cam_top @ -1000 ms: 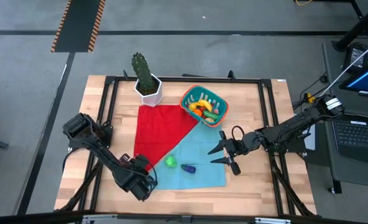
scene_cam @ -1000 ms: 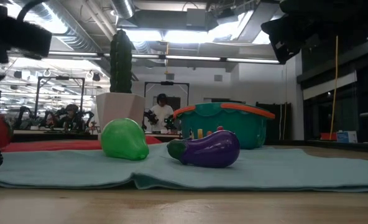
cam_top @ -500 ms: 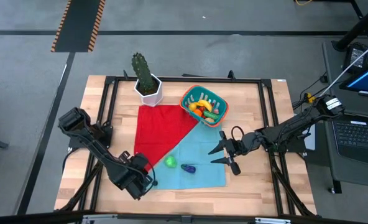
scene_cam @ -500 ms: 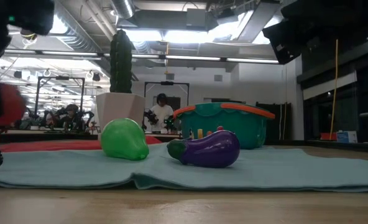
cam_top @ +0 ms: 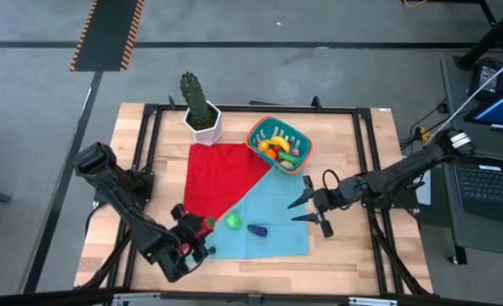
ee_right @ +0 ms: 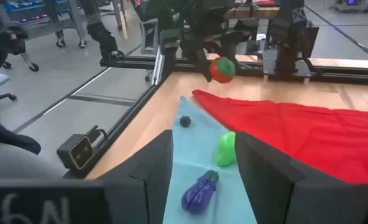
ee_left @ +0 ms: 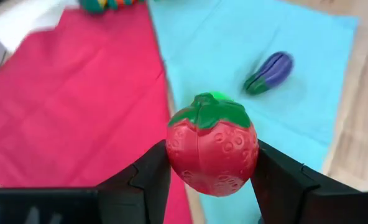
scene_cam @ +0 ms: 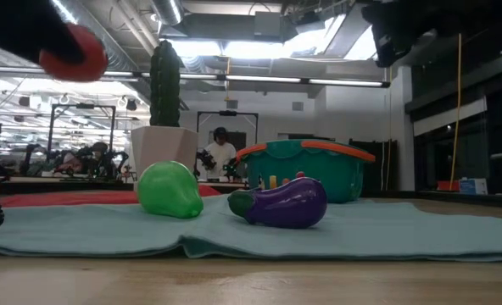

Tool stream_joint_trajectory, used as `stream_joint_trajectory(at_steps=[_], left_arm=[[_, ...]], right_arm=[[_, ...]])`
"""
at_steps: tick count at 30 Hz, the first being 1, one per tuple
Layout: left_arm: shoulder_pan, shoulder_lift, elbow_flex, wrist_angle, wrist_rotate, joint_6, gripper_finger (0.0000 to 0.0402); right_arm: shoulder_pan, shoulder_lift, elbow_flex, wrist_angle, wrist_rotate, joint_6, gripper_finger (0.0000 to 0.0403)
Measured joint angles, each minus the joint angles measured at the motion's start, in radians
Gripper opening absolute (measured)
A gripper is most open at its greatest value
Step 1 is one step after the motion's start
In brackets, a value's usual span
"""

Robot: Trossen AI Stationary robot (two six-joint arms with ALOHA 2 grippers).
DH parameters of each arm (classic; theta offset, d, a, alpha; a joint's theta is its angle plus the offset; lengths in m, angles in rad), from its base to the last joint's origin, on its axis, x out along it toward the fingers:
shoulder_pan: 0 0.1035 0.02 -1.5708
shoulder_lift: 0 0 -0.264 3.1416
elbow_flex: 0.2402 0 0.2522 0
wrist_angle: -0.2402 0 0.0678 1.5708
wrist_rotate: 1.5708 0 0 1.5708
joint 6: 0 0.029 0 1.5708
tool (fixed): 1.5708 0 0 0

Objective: Pick and placing Produce into tupperware
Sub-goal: Put the red strawberry into the blue basket

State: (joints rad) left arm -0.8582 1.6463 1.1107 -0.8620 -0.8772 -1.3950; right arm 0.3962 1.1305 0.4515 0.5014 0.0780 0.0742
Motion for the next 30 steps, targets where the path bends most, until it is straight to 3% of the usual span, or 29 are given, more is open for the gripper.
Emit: stream_joint_trajectory(at_steps=[8,20,23,30], left_arm=[[0.003,0.000,0.000,0.155,-0.067,0.195,0.0179],[0.091,0.000,-0.004,0.492,-0.009,0.674,0.0179],[0.138,0.000,-0.056,0.668,0.043,0.802,0.0179],[0.287,0.001,-0.269,1.250,0.295,1.103,0.0179]], right_arm=[[0.071,-0.071,0.000,-0.057,0.010,-0.016,0.0174],[0.219,-0.098,0.000,-0.067,0.116,0.049,0.0174],[0.274,-0.100,0.000,-0.055,0.116,0.046,0.0174],[0.335,-0.118,0.000,-0.035,0.169,0.017,0.0174]])
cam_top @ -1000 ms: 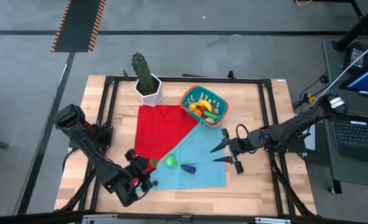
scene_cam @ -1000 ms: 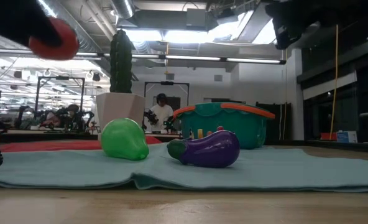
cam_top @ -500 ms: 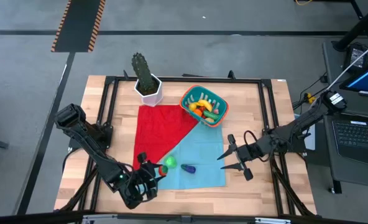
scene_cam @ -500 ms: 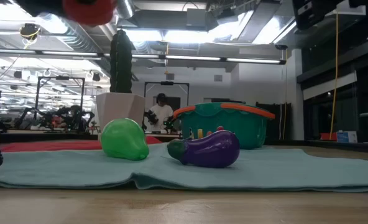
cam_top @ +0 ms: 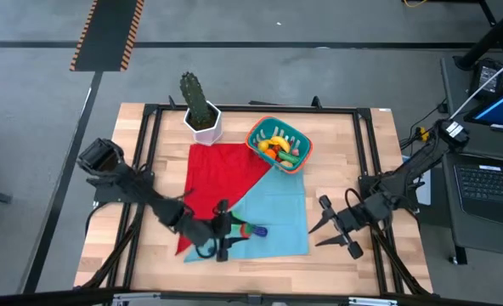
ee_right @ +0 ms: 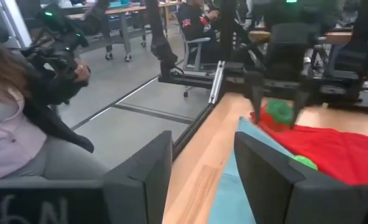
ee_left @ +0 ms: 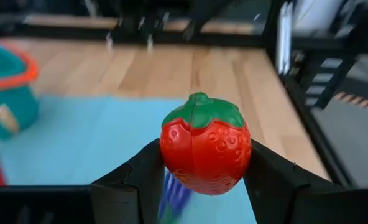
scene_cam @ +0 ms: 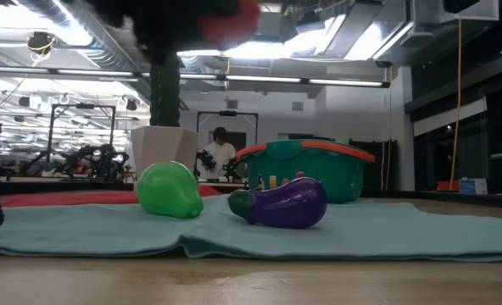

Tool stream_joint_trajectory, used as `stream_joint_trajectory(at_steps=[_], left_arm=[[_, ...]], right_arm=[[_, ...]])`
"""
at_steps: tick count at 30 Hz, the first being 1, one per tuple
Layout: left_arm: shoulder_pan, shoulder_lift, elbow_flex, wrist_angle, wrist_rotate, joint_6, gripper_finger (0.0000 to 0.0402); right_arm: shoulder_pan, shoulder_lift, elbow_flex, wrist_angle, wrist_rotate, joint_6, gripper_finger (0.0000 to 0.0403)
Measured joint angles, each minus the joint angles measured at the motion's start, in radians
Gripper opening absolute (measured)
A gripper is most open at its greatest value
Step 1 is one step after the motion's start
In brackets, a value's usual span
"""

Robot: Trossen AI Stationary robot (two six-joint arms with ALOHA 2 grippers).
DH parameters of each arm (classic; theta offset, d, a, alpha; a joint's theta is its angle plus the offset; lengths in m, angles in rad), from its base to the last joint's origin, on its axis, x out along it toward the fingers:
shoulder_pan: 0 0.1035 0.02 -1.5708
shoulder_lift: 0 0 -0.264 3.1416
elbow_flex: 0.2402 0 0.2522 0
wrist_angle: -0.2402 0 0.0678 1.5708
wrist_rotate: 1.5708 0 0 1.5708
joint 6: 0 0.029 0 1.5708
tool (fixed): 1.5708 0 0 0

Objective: Pick and placing Produce into tupperware
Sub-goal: Put the red strawberry into the blue basket

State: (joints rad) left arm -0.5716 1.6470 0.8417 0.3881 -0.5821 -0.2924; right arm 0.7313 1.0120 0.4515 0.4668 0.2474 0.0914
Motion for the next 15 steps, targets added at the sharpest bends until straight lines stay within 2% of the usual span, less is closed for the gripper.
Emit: stream_joint_trajectory(at_steps=[3,10,15], left_arm=[[0.062,0.000,-0.049,0.135,0.102,0.062,0.0179],[0.179,0.000,-0.098,0.207,0.292,0.085,0.0179],[0.221,0.000,-0.098,0.213,0.336,0.137,0.0179]], right_arm=[[0.012,-0.001,0.000,-0.004,0.001,-0.009,0.0174],[0.014,-0.001,0.000,-0.007,0.002,-0.048,0.0174],[0.010,-0.001,0.000,-0.034,0.028,-0.048,0.0174]])
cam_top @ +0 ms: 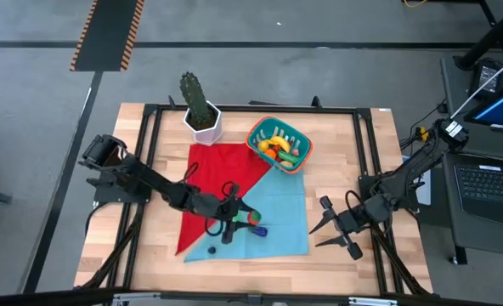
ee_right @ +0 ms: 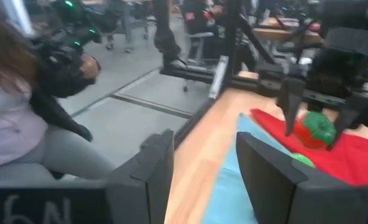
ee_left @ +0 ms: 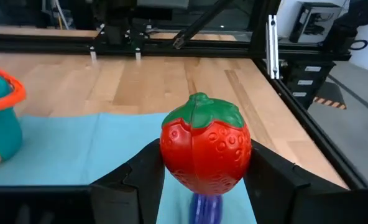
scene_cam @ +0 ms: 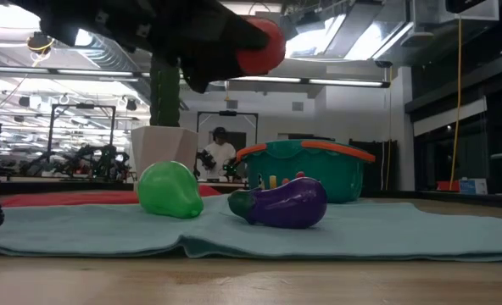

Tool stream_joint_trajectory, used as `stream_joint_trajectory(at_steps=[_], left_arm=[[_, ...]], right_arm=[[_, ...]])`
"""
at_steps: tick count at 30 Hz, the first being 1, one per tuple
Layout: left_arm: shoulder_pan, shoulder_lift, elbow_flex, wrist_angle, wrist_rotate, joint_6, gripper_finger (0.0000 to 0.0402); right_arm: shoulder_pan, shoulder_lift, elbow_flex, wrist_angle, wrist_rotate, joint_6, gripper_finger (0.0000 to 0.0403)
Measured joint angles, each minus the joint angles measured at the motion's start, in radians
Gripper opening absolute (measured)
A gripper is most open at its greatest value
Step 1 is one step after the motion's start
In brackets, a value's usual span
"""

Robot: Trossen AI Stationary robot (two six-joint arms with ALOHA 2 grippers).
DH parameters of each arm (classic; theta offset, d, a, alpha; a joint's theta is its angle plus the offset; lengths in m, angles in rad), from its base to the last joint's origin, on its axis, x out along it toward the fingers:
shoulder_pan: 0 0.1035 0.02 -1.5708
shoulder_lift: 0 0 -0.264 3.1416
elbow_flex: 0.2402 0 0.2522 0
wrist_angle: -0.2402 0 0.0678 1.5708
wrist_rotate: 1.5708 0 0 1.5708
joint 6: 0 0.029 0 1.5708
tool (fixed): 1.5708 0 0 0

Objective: Pick and placing Produce into tupperware
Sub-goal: Put the red strawberry into the blue basket

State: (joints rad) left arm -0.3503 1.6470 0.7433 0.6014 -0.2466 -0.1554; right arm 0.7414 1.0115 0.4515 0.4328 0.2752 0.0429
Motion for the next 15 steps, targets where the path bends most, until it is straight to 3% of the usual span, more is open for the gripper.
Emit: stream_joint_trajectory(at_steps=[10,15], left_arm=[[0.124,0.000,0.000,0.008,0.006,0.036,0.0178],[0.210,0.000,0.000,0.010,0.003,0.028,0.0178]], right_arm=[[-0.070,0.000,0.000,-0.064,0.451,0.035,0.0174],[-0.105,0.000,0.000,-0.069,0.579,0.031,0.0174]])
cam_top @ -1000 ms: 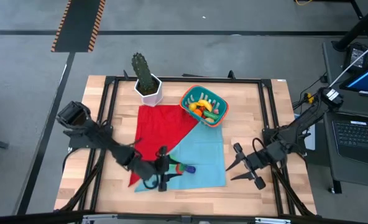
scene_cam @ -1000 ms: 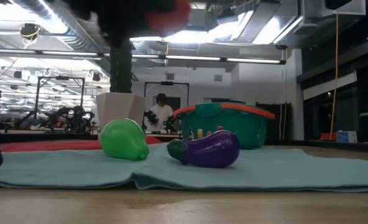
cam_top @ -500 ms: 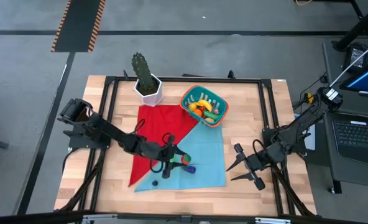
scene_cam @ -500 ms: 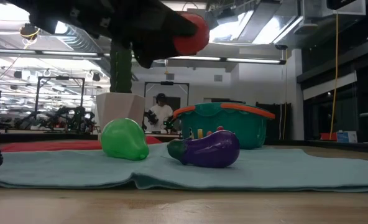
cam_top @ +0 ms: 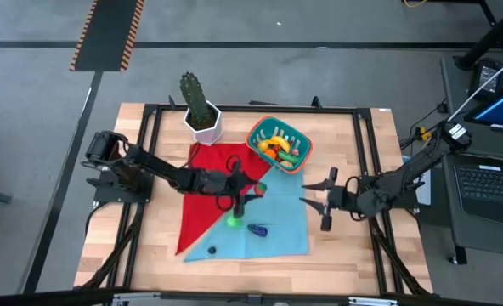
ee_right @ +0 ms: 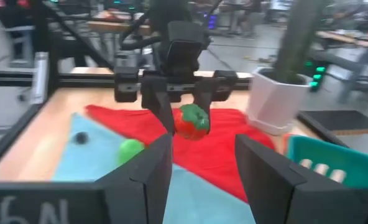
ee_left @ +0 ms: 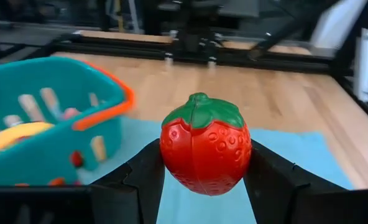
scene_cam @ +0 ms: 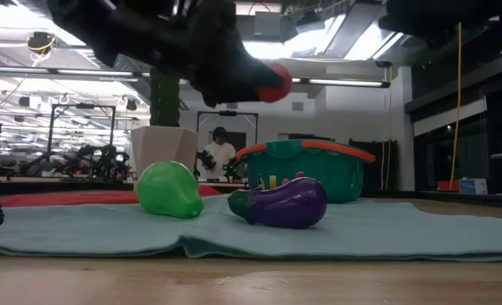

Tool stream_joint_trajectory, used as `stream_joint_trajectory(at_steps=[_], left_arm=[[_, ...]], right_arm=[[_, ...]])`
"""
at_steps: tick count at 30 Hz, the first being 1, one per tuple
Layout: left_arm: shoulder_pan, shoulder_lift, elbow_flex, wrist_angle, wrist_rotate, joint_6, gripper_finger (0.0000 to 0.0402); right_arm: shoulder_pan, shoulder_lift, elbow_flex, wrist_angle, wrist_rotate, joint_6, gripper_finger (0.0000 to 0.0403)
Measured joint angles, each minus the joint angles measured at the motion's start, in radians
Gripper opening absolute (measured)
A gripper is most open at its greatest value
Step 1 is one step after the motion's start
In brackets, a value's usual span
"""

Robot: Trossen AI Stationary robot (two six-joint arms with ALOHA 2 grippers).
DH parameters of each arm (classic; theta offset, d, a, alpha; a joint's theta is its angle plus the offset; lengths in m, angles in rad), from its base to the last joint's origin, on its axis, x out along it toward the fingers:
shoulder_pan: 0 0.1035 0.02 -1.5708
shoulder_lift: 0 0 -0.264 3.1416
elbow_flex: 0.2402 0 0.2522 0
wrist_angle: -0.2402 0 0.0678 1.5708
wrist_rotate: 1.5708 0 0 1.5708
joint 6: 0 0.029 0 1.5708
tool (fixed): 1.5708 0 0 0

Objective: Pick and placing Produce into tupperware
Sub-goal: Put the red strawberry into the blue basket

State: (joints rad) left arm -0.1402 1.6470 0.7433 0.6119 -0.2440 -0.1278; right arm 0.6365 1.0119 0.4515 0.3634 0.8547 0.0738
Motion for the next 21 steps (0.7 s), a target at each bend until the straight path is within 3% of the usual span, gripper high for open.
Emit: stream_joint_trajectory(at_steps=[12,17,21], left_arm=[[0.150,0.000,0.001,0.049,-0.003,0.029,0.0179],[0.179,0.000,0.001,0.048,-0.112,0.038,0.0177],[0.203,0.000,0.001,0.048,-0.118,0.086,0.0177]], right_arm=[[-0.171,0.000,0.000,0.014,0.010,0.000,0.0174],[-0.235,0.000,0.000,0.014,0.010,0.055,0.0174],[-0.264,0.000,0.000,0.012,0.009,0.070,0.0174]])
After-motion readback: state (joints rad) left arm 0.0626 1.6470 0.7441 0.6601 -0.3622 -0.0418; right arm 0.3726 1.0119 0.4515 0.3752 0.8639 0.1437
